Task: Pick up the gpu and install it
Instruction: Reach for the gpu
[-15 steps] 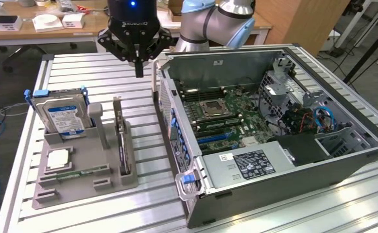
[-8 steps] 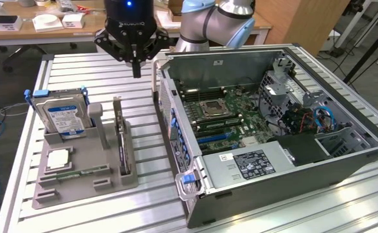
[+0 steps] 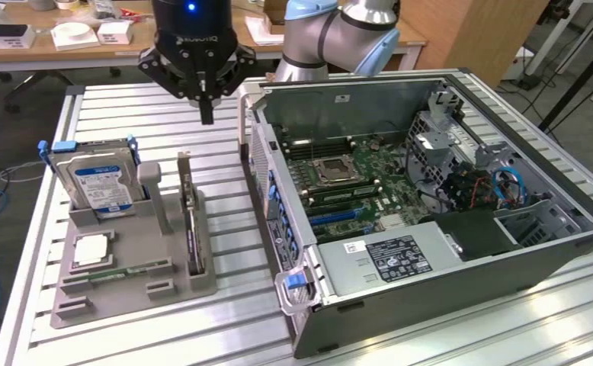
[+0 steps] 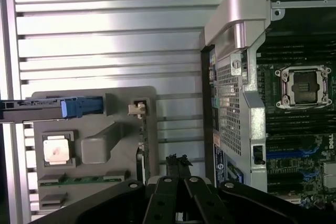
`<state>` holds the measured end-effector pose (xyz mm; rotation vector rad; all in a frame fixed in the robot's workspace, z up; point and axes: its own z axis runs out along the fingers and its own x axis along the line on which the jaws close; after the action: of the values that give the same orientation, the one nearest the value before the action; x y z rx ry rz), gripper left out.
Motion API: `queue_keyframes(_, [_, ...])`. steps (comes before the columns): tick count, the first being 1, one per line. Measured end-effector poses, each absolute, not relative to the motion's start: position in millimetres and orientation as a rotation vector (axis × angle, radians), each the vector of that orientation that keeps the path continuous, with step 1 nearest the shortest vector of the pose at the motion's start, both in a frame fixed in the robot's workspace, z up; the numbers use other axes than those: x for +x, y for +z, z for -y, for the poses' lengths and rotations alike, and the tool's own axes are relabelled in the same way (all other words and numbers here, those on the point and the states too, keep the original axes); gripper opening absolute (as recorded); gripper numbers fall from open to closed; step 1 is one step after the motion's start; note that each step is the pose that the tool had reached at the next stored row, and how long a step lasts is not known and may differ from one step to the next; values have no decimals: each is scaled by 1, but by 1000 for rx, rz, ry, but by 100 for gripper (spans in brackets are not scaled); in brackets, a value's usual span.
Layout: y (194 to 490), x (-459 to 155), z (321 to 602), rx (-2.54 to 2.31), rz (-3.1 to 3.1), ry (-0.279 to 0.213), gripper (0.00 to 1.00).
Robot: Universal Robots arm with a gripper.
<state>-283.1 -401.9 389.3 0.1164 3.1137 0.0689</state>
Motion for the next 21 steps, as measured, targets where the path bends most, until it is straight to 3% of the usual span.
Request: queue_keyframes(21, [388,-317,409,115,-3114,69,11])
